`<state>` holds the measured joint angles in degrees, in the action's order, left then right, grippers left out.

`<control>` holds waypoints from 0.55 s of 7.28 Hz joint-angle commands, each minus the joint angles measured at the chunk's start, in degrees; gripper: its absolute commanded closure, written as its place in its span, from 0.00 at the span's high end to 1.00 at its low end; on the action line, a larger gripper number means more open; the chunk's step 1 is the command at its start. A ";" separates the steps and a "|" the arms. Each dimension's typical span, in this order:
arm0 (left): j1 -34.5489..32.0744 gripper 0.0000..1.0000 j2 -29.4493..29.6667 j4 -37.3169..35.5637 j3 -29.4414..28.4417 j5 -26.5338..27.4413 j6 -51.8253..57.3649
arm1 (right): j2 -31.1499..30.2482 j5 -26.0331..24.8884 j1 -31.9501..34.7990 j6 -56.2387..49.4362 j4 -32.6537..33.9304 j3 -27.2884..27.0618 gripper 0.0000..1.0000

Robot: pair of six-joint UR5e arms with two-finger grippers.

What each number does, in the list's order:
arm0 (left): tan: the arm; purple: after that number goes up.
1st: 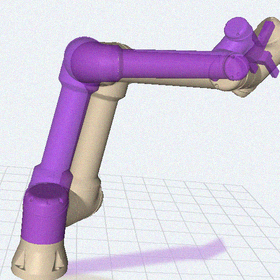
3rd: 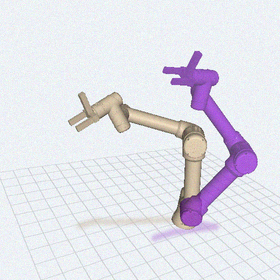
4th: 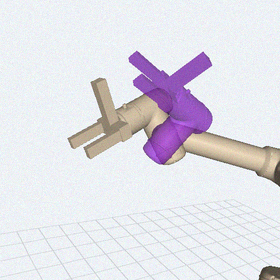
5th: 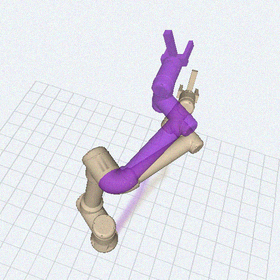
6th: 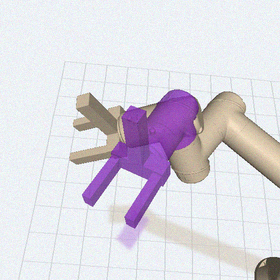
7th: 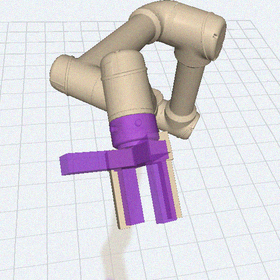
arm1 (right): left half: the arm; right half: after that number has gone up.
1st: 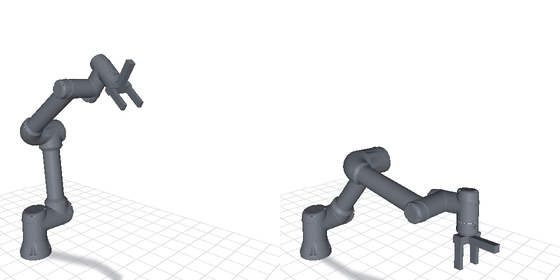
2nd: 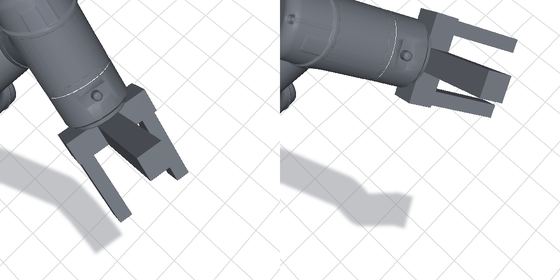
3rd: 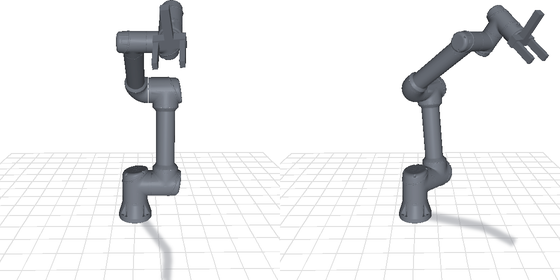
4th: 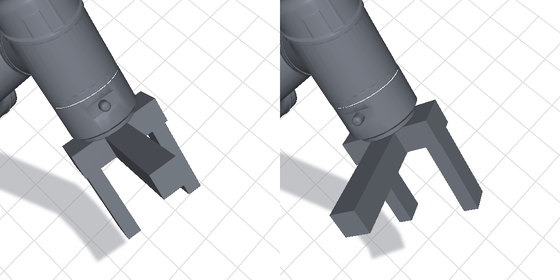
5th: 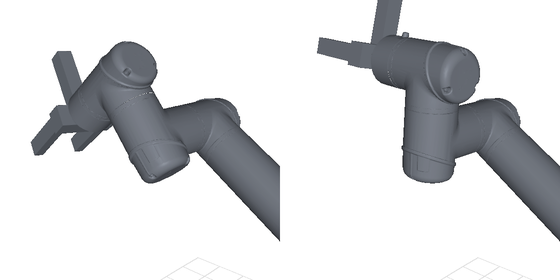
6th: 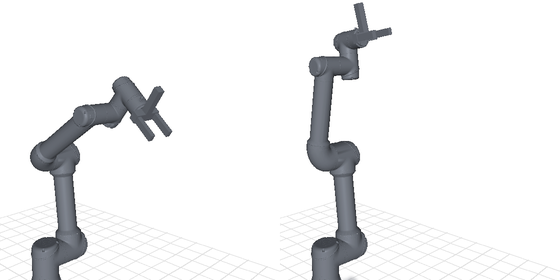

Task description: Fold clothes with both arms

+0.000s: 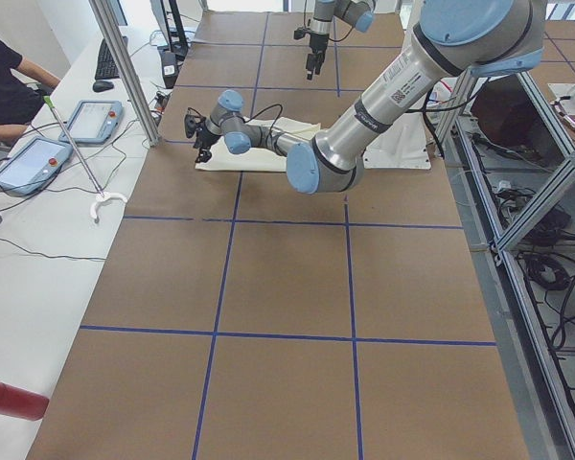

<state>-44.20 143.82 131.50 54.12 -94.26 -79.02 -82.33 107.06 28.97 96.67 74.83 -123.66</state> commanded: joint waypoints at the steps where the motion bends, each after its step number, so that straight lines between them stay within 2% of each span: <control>1: -0.36 1.00 -7.53 -3.97 13.11 -5.48 5.86 | 12.47 -1.15 -0.06 -5.40 9.75 7.08 1.00; 2: -0.45 1.00 -12.38 -5.19 20.60 -9.41 6.76 | 16.81 -2.63 -0.15 -9.01 14.51 9.73 1.00; 3: -0.45 1.00 -17.30 -7.81 28.94 -11.80 6.86 | 17.89 -3.35 -0.67 -13.92 15.43 11.93 1.00; 4: 0.25 1.00 -22.65 -14.02 40.77 -12.09 6.86 | 18.51 -4.57 -2.67 -19.54 15.70 12.39 1.00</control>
<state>-44.48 127.55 123.25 82.07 -104.87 -72.44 -65.43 103.85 28.03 83.58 89.24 -112.78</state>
